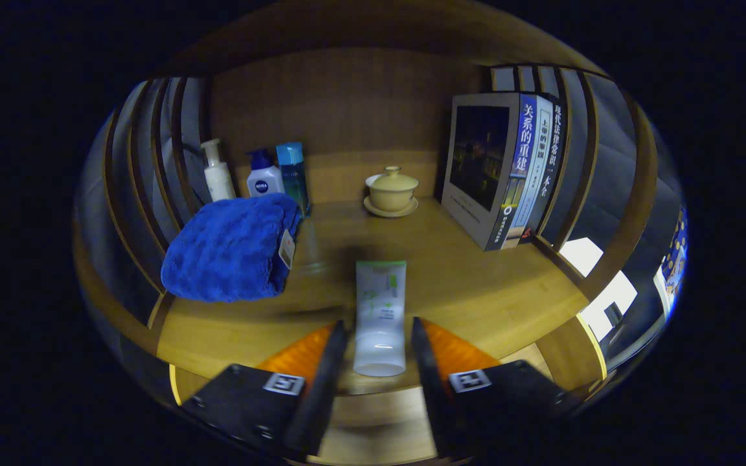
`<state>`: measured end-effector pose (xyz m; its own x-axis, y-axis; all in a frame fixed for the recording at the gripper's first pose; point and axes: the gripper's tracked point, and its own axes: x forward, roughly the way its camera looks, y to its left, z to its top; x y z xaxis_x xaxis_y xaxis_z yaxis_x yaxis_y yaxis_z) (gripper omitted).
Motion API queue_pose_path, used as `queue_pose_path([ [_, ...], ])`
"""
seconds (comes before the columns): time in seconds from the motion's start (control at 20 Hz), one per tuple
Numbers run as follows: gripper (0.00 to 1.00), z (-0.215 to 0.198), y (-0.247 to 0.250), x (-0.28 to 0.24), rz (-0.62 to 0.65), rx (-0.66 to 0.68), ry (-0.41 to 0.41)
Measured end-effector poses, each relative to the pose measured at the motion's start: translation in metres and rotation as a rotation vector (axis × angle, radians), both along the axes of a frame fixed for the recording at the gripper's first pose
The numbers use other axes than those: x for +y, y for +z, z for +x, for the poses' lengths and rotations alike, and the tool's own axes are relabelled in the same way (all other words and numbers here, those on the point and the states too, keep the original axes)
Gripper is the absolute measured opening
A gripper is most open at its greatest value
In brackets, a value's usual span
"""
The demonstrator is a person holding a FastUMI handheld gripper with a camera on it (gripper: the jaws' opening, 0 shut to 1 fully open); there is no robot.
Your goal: Pull open the drawer, take out the items inside it, and place them on the countertop above the cabinet.
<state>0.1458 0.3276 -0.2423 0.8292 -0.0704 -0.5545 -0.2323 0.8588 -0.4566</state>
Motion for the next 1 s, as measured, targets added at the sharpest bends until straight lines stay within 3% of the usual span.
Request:
queue_pose_path([
  [0.1,0.98,-0.008,-0.002,0.001,-0.015,-0.01,0.036],
  [0.6,0.99,-0.09,0.049,-0.002,-0.056,-0.192,0.221],
  [1.0,0.99,-0.159,0.052,-0.055,-0.051,-0.252,0.227],
])
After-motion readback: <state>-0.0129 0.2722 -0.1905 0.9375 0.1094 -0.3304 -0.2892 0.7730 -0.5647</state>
